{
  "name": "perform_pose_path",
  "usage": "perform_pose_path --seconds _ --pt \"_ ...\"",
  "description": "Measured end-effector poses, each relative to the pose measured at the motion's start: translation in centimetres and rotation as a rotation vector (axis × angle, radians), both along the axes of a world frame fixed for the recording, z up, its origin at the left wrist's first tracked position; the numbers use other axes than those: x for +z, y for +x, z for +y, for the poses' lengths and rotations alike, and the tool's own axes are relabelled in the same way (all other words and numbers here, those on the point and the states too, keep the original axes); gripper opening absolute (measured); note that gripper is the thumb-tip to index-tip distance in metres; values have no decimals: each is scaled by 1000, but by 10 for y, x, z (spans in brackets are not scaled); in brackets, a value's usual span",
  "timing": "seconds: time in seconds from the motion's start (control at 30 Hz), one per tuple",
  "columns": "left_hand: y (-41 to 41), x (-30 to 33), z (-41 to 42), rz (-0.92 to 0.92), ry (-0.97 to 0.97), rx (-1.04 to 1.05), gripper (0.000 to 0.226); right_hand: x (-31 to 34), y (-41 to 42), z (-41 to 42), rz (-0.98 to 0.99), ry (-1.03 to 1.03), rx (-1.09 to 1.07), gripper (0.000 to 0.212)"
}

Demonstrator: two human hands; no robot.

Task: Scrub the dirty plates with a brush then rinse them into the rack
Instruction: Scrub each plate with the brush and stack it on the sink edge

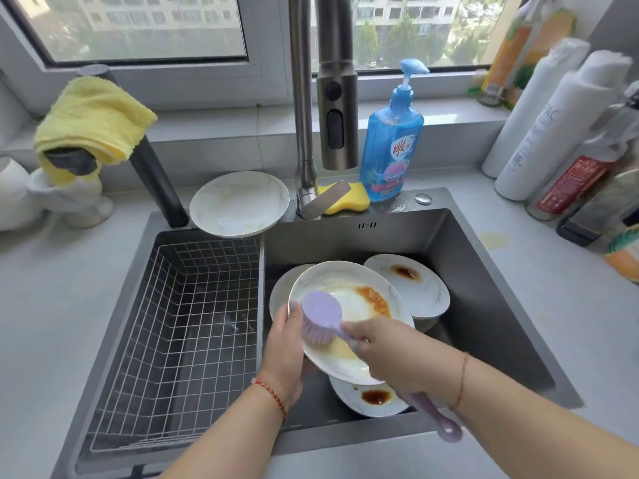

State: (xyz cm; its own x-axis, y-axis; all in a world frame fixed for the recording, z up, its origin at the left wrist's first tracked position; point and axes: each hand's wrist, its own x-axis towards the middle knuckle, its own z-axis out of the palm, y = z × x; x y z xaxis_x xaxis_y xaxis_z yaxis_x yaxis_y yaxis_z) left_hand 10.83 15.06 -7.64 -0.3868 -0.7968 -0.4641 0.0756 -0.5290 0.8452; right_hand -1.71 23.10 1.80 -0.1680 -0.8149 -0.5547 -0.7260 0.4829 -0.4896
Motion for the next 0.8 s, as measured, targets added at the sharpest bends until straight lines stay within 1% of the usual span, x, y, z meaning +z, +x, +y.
perform_pose_path --seconds 0.07,0.13,0.2,0.27,0.3,0.33,0.4,0.47,0.53,0.57,0.6,0.67,0.73,0.8 --pt "1 0 2 -5 -2 -33 33 -7 -10 -15 141 -57 -23 41" --pt "2 1 2 -1 -9 -33 32 -14 -28 -15 309 -90 -31 39" --pt "3 2 -2 1 -28 -8 31 -15 -41 -4 382 -30 -6 31" --pt "4 0 -7 -17 -44 20 30 -8 -41 6 399 68 25 32" --pt "5 1 -8 -31 -47 34 29 -2 -35 9 391 128 59 36" --pt "5 0 -10 -41 -49 44 29 3 -30 12 388 201 142 41" --pt "6 1 -10 -47 -31 51 29 6 -23 18 295 263 211 43" --pt "6 2 -8 -43 -38 57 28 7 -14 24 170 197 222 35" --pt "6 0 -4 -41 -47 45 31 9 -4 22 17 134 128 30" --pt "5 0 -1 -38 -42 29 34 10 0 15 -35 103 71 29" --pt "5 0 2 -38 -30 10 34 8 2 6 -46 67 30 30" --pt "5 0 6 -37 -8 -46 32 2 -2 -9 35 -5 -12 33" --pt "5 3 8 -37 4 -69 33 -3 -13 -14 180 -50 -29 37" --pt "5 8 8 -41 -18 -62 34 -5 -29 -6 342 -75 -10 35"
